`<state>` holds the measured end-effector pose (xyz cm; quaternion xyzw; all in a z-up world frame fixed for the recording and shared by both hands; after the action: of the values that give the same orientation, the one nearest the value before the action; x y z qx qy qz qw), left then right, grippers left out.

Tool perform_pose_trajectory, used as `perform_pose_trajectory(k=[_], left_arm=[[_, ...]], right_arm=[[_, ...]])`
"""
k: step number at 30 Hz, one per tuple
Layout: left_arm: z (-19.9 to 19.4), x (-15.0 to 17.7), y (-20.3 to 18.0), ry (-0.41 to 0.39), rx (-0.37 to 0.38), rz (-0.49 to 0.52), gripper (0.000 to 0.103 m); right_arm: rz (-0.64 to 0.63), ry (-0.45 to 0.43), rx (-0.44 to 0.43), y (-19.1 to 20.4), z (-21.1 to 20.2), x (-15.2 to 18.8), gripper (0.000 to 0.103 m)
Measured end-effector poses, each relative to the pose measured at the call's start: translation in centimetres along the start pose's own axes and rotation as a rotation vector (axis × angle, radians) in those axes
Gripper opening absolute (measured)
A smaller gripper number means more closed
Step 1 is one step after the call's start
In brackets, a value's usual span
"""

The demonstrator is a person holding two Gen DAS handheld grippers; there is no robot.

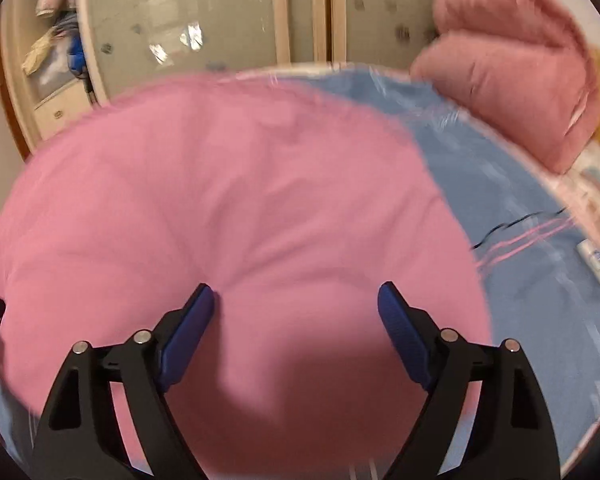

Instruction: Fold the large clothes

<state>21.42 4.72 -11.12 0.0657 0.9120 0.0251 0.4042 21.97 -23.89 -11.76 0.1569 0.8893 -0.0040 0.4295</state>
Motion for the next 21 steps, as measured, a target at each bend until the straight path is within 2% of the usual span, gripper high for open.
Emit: perform_pose_trajectory(k=[4, 7, 10, 13, 21], left_arm=[[-6.1, 1.3, -1.4, -0.117, -0.017, 0.022, 0.093], [-9.7, 2.6, -1.9, -0.152, 0.039, 0.012, 0.097], [-12.5, 4.0, -2.5, -0.176, 0.040, 0.004, 0.100], [-14.3, 4.8, -2.6, -0.187, 0.006, 0.015, 0.101], [-17.8, 5.7, -3.8, -0.204, -0.090, 0.047, 0.101]], right_arm=[[-0.038, -0.104, -0.037, 1.3, -7.7, 1.7, 0.086], [-0.040, -0.155, -0.073, 2.4, -11.6, 3.1, 0.089], [-0.032, -0.186, -0.098, 2.8, -14.5, 3.7, 0.092], [-0.035, -0.208, -0.090, 3.5, -16.5, 3.7, 0.100], [-0.048, -0.240, -0.082, 4.9, -19.7, 4.8, 0.101]])
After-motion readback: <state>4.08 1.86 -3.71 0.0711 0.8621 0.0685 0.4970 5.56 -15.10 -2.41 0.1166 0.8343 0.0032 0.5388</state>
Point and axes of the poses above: each gripper's, at about its wrist camera, not at the fingertips, and z roughly the way its jaws point, y to its left, x to its underside, the point moved 1 cm from there along z, roughly the way its jaws point, and after that the axes turned 9 degrees about z, right-handed, at the moved point
